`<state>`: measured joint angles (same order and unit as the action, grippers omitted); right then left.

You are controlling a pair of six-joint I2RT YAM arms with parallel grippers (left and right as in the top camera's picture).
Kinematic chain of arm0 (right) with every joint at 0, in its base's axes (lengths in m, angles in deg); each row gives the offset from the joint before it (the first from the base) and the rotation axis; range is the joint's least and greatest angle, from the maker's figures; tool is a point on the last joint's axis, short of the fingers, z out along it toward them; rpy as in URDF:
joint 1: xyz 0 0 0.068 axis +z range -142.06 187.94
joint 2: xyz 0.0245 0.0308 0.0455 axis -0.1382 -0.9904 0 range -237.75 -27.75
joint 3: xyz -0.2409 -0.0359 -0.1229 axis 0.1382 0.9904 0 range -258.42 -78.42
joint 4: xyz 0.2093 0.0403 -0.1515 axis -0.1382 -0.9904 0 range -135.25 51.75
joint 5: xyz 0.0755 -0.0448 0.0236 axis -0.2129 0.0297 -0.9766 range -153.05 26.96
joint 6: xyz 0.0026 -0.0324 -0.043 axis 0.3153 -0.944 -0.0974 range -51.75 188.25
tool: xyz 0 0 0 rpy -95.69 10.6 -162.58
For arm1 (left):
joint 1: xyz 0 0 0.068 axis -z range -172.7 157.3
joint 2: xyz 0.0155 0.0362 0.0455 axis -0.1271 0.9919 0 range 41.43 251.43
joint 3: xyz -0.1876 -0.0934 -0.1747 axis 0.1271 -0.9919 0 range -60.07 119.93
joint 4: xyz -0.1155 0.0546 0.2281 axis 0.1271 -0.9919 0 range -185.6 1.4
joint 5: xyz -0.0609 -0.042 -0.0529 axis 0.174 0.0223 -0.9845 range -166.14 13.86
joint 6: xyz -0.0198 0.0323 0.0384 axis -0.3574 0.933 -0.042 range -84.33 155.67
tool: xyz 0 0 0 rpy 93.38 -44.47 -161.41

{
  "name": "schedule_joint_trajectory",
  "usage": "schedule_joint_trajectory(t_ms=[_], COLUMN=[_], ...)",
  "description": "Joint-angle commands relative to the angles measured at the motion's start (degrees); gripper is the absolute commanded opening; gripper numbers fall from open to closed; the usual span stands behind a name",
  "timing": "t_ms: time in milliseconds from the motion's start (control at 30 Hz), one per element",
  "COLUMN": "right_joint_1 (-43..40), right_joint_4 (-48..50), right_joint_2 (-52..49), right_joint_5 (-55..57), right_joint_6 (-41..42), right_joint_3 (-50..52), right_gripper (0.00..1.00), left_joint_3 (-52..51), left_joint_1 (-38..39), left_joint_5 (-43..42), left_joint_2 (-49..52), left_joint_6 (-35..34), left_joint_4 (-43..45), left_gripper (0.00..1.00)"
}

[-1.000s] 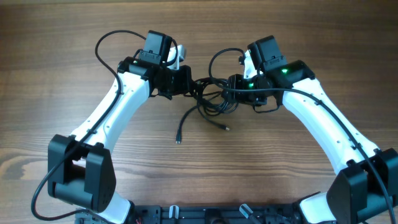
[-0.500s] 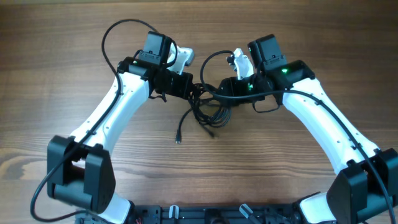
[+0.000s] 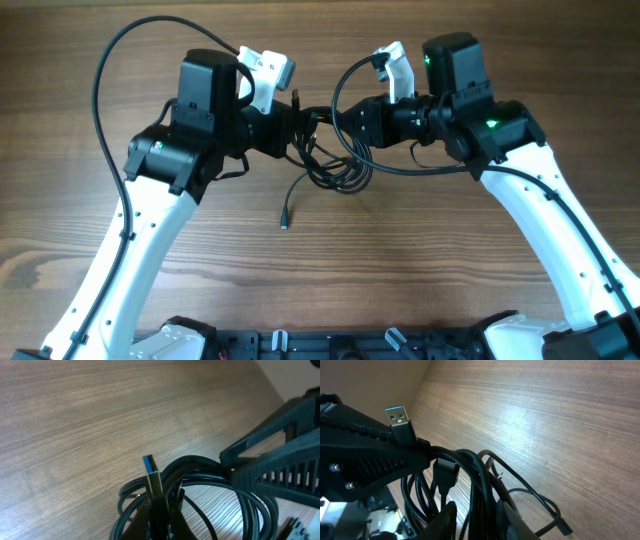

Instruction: Untangle cables

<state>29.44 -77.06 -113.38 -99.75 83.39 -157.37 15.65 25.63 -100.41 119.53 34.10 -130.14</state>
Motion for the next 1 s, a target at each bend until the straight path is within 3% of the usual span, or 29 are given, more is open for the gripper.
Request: schedule_joint_trajectory(t_ms=[0,367,467,500,667,867,967], right_joint_1=[-0.07,3.34,3.45,3.43,3.39,3.39,3.28], right_joint_4=[-0.50,-6.10,-7.28,-8.35,-13.07,-17.79,-20.04], right_joint_2=[-0.26,-4.96,-6.12,-6.23,-6.23,-6.23,-6.32], right_joint_5=[-1.29,5.88,9.01,12.61,27.06,40.26,45.40], right_joint_6=[1.53,1.40,2.34,5.22,14.73,20.90,21.49], right_joint_3=[-0.85,-0.52,-0.52,-0.52,-0.52,-0.52,-0.52], right_gripper=[0.27,0.25,0.13,0.05,0.04,0.04,0.04], left_joint_3=[0.37,0.37,0.37,0.37,0.37,0.37,0.37], left_joint_1=[0.20,0.15,0.13,-0.02,-4.17,-10.60,-12.39], left_joint_5=[-0.76,-0.74,0.28,2.80,12.66,17.25,30.14], left_joint_2=[-0.11,-0.11,-0.11,-0.15,-2.19,-3.61,-3.52], left_joint_6=[-5.46,-7.96,-8.02,-9.38,-19.96,-21.49,-23.02], left_joint_4=[1.97,3.63,3.72,3.74,3.54,-0.48,-5.68], left_gripper=[0.04,0.04,0.04,0.04,0.04,0.04,0.04])
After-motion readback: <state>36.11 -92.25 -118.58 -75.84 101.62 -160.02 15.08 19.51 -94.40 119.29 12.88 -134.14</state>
